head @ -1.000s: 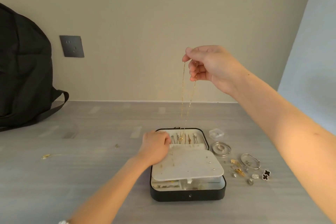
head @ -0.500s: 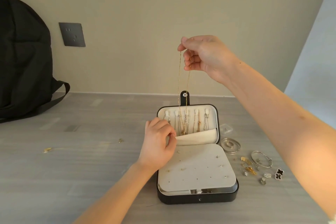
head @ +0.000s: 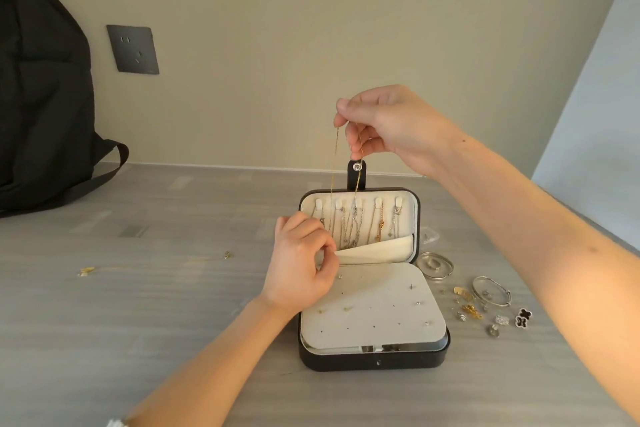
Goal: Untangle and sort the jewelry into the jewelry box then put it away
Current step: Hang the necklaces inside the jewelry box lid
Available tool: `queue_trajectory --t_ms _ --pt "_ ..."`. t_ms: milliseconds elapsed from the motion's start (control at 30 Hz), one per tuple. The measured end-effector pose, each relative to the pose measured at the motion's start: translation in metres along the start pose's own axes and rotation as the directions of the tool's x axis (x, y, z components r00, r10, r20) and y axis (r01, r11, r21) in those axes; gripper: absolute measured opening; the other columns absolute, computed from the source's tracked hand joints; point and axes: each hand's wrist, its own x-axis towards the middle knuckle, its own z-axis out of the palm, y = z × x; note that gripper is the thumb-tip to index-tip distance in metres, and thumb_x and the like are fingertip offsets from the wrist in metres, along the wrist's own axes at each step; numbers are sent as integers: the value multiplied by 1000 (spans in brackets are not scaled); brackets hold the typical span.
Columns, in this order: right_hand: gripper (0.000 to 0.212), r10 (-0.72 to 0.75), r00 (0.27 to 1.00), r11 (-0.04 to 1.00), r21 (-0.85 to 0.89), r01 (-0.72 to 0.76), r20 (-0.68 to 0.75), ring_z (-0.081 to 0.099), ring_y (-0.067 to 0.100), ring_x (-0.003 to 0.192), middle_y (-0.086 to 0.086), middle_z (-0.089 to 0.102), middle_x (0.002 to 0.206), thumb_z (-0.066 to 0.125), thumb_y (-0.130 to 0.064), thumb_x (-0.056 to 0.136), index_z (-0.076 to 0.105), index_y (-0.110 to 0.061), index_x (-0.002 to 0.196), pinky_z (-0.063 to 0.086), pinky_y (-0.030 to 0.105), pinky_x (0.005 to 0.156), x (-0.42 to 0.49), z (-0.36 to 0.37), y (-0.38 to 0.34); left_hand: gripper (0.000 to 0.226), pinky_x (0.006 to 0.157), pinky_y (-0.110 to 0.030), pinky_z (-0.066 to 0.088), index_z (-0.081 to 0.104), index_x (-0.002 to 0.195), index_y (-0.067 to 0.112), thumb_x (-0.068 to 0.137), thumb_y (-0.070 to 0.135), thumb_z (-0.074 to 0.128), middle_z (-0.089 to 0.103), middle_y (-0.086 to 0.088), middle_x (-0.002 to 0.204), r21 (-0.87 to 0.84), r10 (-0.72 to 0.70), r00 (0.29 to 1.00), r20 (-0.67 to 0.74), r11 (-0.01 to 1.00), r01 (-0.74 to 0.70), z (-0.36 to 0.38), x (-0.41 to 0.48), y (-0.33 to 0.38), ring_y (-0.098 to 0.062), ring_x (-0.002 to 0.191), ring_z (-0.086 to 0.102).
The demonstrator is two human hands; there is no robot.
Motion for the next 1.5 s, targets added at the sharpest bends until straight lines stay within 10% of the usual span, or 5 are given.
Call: queue_trajectory --t_ms 400,800,1167,1500 --pt "23 132 989 886 -454 -91 59 66 19 66 7 69 71 53 -19 93 66 -6 80 56 36 73 -22 23 62 17 68 -31 31 59 58 11 70 16 48 53 7 62 12 -27 999 21 1000 27 0 1 1 -11 72 44" --pt "33 -440 873 395 -918 -23 -211 47 29 41 9 53 47 69 -28 79 57 -8 55 28 24 45 -24 53 96 15 69 -25 25 59 58 12 68 17 48 55 6 62 22 -44 998 35 999 43 1 1 -1 -10 72 41" --pt "45 -175 928 555 -812 -182 -328 48 21 99 -3 56 101 74 -53 65 59 -27 99 29 31 82 -12 32 82 16 69 -26 28 58 57 12 68 16 47 54 7 61 9 -22 1000 17 1000 22 2 1 -1 -9 72 41" --pt "14 -168 928 708 -696 -122 -333 51 19 101 -9 58 97 62 -37 83 64 -28 93 26 29 81 -23 19 84 27 70 -27 25 62 61 15 75 26 41 58 6 64 178 -139 975 174 978 108 11 3 -8 -14 70 48"
